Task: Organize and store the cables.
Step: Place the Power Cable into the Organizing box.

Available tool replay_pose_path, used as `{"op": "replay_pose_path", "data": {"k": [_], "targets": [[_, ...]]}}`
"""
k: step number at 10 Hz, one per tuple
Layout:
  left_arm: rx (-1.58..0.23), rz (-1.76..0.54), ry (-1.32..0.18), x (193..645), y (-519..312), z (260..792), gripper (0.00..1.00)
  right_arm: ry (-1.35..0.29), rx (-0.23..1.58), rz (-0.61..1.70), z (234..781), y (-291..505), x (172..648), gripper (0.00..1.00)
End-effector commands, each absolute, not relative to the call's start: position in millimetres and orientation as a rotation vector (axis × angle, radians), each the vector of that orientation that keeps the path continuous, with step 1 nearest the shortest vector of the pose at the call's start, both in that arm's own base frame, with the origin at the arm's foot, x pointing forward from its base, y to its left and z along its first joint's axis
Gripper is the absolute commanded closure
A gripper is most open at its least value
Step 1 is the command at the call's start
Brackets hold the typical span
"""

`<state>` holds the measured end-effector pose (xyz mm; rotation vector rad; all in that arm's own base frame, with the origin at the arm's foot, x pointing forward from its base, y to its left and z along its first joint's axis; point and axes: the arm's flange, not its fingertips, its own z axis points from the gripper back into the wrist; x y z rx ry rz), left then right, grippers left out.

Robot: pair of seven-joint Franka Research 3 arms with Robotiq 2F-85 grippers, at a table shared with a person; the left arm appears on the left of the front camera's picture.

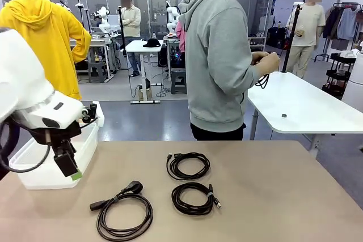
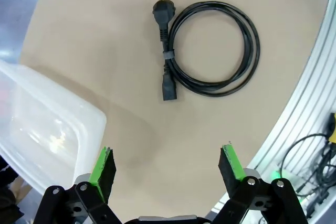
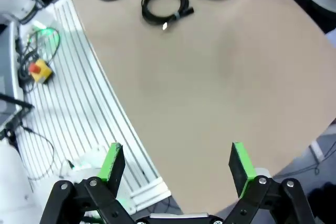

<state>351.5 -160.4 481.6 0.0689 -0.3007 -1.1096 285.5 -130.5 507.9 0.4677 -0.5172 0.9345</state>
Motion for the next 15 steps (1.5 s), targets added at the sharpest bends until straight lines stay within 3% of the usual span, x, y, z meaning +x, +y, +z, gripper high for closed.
{"op": "replay_pose_path", "data": {"k": [1,4,5,11,12,15], "targets": [[0.096,-1.086,-0.307,369,-166,459,0.0,-0.537,0.422,1.043,498,-151,273,0.0],[0.07,-1.105,-0.345,374,-171,441,0.0,-0.618,0.373,1.065,469,-153,267,0.0],[0.066,-1.107,-0.298,371,-169,446,0.0,-0.541,0.421,1.026,488,-158,268,0.0],[0.067,-1.107,-0.31,374,-170,443,0.0,-0.541,0.421,1.026,488,-158,268,0.0],[0.012,-1.124,-0.315,384,-183,434,0.0,-0.541,0.421,1.026,488,-158,268,0.0],[0.07,-1.037,-0.289,403,-208,395,0.0,-0.541,0.421,1.026,488,-158,268,0.0]]}}
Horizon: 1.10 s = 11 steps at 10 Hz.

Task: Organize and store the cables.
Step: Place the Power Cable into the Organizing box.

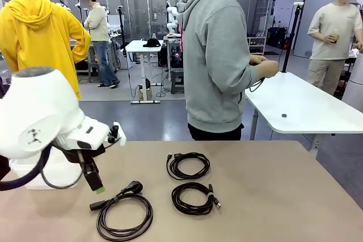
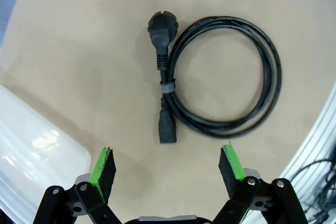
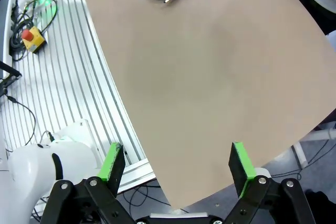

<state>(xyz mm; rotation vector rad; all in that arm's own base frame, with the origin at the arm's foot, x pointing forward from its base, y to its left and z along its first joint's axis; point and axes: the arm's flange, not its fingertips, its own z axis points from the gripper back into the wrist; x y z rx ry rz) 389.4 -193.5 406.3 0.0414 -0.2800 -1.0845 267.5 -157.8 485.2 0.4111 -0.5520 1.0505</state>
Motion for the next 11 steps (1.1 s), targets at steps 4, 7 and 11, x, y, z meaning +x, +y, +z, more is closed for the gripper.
{"op": "replay_pose_path", "data": {"k": [4,7,11], "targets": [[0.048,-1.009,-0.241,415,-227,349,0.0,-0.541,0.421,1.026,488,-158,268,0.0],[0.036,-1.013,-0.254,422,-231,328,0.0,-0.541,0.421,1.026,488,-158,268,0.0],[0.039,-1.051,-0.236,436,-234,312,0.0,-0.541,0.421,1.026,488,-158,268,0.0]]}}
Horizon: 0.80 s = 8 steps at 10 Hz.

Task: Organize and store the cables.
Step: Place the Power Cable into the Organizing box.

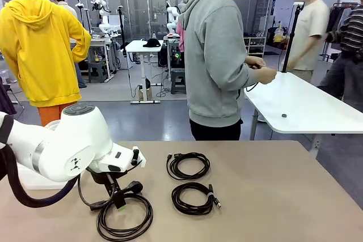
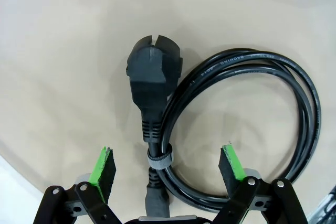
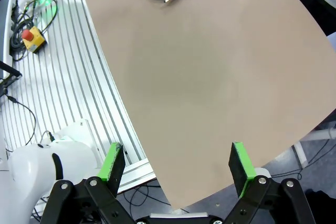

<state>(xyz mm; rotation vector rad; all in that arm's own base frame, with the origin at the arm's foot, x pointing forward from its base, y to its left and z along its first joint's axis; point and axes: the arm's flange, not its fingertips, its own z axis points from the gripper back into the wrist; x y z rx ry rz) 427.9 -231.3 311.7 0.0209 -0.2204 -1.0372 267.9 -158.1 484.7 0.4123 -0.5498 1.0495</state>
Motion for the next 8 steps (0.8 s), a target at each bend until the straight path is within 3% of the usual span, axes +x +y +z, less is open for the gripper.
{"op": "replay_pose_path", "data": {"k": [1,2,3,5,6,7,8], "targets": [[0.045,-1.051,-0.236,436.2,-233.4,313.6,0.44,-0.541,0.421,1.026,488.3,-158.1,268.4,0.0],[0.06,-1.049,-0.226,435.8,-233.0,313.0,0.6,-0.541,0.421,1.026,488.3,-158.1,268.4,0.0],[0.059,-1.047,-0.215,436.8,-232.9,312.6,1.0,-0.541,0.421,1.026,488.3,-158.1,268.4,0.0],[0.059,-1.031,-0.181,439.7,-231.8,310.2,1.0,-0.541,0.421,1.026,488.3,-158.1,268.4,0.0],[0.049,-1.022,-0.18,439.3,-230.4,310.4,0.88,-0.541,0.421,1.026,488.3,-158.1,268.4,0.0],[0.028,-1.035,-0.184,439.6,-230.1,311.1,0.97,-0.541,0.421,1.026,488.3,-158.1,268.4,0.0],[0.016,-1.041,-0.18,439.9,-230.2,310.8,1.0,-0.541,0.421,1.026,488.3,-158.1,268.4,0.0]]}}
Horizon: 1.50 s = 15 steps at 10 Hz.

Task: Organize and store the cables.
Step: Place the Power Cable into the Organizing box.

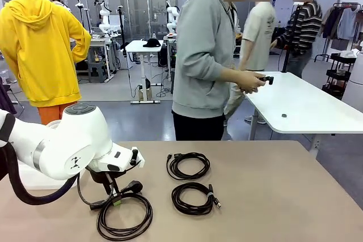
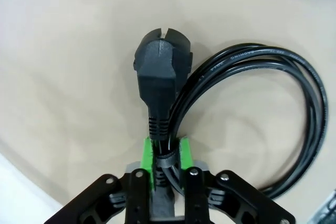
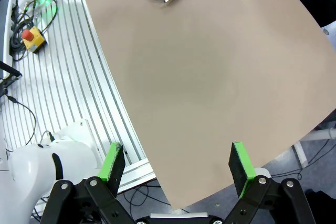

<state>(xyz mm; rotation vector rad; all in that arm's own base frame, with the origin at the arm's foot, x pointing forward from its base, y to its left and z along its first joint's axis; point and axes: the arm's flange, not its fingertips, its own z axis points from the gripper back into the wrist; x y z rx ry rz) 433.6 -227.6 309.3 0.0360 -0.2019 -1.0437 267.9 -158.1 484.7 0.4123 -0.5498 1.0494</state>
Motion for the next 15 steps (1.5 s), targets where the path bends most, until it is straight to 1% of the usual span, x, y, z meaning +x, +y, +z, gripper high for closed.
{"op": "replay_pose_path", "data": {"k": [1,2,3,4,5,7,9,10,11,14,15], "targets": [[0.017,-1.042,-0.18,439,-230,311,1.0,-0.541,0.421,1.026,488,-158,268,0.0],[0.017,-1.055,-0.16,435,-231,320,1.0,-0.541,0.421,1.026,488,-158,268,0.0],[0.046,-1.094,-0.144,427,-231,348,1.0,-0.541,0.421,1.026,488,-158,268,0.0],[0.032,-1.137,-0.149,418,-229,383,1.0,-0.541,0.421,1.026,488,-158,268,0.0],[0.035,-1.193,-0.122,410,-226,422,1.0,-0.541,0.421,1.026,488,-158,268,0.0],[0.107,-1.264,-0.07,407,-226,458,1.0,-0.541,0.421,1.026,488,-158,268,0.0],[0.105,-1.296,-0.094,404,-227,478,1.0,-0.541,0.421,1.026,488,-158,268,0.0],[0.117,-1.3,-0.112,401,-230,479,1.0,-0.541,0.421,1.026,488,-158,268,0.0],[0.094,-1.27,-0.099,398,-227,479,1.0,-0.541,0.421,1.026,488,-158,268,0.0],[0.094,-1.27,-0.099,398,-227,479,1.0,-0.541,0.421,1.026,488,-158,268,0.0],[0.097,-1.278,-0.095,398,-228,478,0.81,-0.541,0.421,1.026,488,-158,268,0.0]]}}
